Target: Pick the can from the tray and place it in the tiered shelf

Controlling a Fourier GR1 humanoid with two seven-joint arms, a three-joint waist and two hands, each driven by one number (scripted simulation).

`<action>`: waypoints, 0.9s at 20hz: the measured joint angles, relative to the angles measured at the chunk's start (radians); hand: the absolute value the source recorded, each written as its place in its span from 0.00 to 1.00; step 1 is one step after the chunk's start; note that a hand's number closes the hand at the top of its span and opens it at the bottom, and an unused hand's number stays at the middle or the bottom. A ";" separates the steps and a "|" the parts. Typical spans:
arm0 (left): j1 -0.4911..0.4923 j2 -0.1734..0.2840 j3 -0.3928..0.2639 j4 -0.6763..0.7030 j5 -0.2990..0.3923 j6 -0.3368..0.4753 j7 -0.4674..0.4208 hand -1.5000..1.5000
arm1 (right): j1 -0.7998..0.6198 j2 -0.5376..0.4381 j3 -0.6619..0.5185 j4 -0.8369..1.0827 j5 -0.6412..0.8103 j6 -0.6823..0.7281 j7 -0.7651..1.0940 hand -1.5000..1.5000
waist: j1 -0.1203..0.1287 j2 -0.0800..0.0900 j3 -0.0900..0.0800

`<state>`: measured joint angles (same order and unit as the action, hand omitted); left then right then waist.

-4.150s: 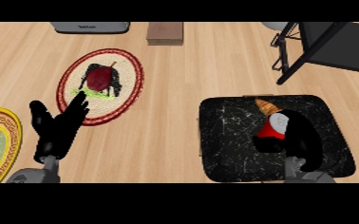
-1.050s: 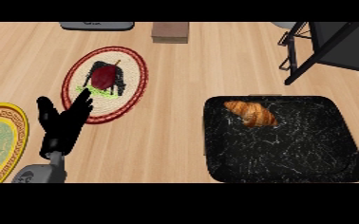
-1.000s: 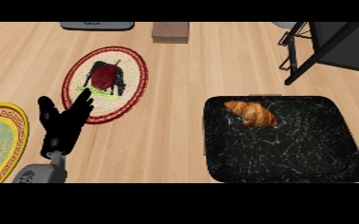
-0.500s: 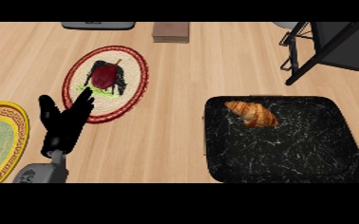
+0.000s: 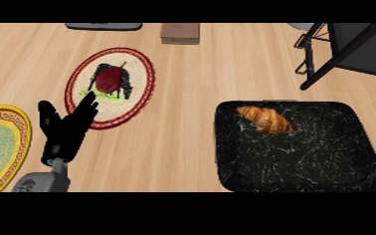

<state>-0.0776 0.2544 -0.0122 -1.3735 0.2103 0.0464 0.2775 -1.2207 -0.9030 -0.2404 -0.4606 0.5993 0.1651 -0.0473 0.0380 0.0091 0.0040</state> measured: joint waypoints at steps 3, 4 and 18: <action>-0.004 -0.009 0.002 0.008 -0.013 0.012 0.002 0.50 | -0.020 0.007 0.003 0.024 0.012 -0.009 -0.011 1.00 | -0.005 -0.003 0.001; 0.000 -0.012 0.000 0.002 -0.017 0.015 -0.001 0.50 | -0.021 0.001 0.010 0.032 0.023 -0.007 -0.020 1.00 | -0.005 -0.003 0.001; 0.000 -0.015 0.014 0.008 -0.018 -0.004 -0.008 0.50 | -0.110 -0.020 -0.191 0.154 -0.128 -0.075 0.049 0.00 | -0.005 -0.001 0.002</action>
<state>-0.0772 0.2391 0.0016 -1.3654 0.1918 0.0423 0.2699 -1.3307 -0.9229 -0.4310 -0.3065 0.4708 0.0906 0.0013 0.0334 0.0078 0.0060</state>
